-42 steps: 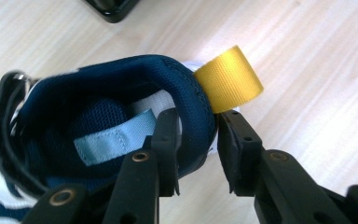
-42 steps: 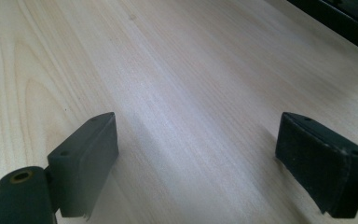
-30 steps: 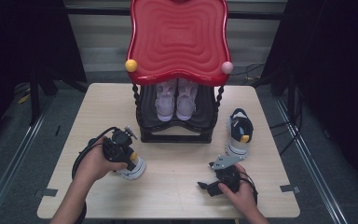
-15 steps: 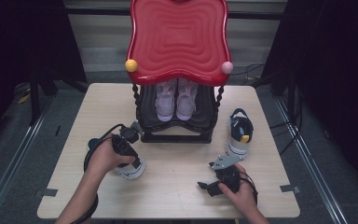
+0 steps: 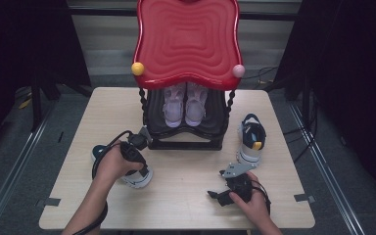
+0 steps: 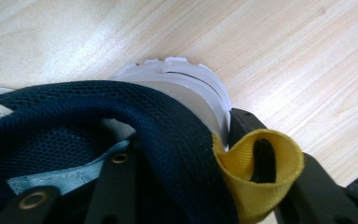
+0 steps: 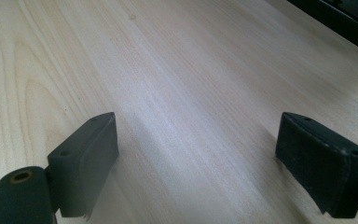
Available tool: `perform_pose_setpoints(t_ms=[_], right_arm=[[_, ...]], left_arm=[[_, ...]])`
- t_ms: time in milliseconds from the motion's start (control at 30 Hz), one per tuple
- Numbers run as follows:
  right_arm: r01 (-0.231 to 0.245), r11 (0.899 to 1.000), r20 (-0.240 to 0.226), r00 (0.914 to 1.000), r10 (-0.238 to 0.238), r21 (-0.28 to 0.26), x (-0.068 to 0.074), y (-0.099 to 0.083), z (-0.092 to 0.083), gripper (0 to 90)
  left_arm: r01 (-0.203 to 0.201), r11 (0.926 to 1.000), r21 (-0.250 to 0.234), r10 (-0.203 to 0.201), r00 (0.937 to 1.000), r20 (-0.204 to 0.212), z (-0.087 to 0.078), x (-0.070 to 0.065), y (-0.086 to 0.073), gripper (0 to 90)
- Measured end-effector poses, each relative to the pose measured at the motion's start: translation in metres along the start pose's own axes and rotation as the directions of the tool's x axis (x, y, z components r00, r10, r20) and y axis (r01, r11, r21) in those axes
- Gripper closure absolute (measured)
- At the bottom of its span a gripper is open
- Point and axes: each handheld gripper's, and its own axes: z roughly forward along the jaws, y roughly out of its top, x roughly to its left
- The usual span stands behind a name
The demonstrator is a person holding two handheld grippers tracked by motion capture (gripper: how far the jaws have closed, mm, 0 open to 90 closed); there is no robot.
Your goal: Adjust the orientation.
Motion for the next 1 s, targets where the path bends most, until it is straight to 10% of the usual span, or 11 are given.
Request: perform_pose_setpoints(t_ms=[1000], right_arm=[[0.000, 1.000, 0.000, 1.0000, 0.000, 0.000, 0.000, 0.000, 0.000, 12.4]], left_arm=[[-0.096, 0.9933, 0.065, 0.096, 0.9954, 0.001, -0.016, -0.007, -0.003, 75.9]])
